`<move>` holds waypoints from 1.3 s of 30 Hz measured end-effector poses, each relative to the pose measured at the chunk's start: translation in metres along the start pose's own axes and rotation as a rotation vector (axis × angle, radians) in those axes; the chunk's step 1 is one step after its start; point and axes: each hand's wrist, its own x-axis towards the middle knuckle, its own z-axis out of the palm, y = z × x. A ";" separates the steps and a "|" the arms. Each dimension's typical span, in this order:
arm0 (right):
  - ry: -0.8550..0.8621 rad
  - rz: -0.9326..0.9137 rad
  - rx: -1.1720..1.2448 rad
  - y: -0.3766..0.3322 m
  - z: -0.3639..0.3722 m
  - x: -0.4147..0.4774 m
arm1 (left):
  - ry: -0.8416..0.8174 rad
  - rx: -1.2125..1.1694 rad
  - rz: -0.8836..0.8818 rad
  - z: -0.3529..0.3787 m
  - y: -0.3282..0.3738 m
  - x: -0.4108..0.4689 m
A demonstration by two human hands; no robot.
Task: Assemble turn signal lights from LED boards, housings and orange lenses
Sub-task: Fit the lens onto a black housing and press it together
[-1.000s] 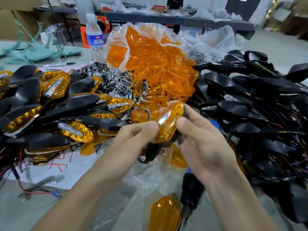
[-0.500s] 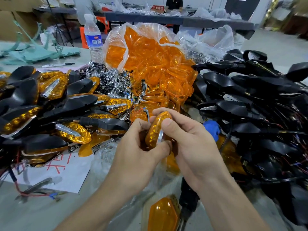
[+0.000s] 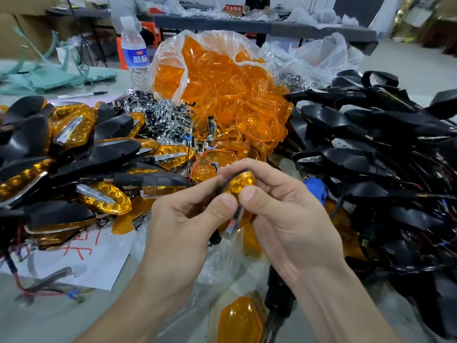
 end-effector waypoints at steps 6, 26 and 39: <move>0.026 -0.036 -0.005 0.005 0.004 0.000 | 0.008 0.032 0.065 0.001 0.004 0.001; -0.027 -0.044 0.081 0.005 -0.003 0.004 | 0.147 0.456 0.335 -0.009 0.001 -0.001; 0.076 -0.093 0.088 0.011 -0.003 0.001 | 0.114 0.631 0.399 -0.011 0.006 -0.005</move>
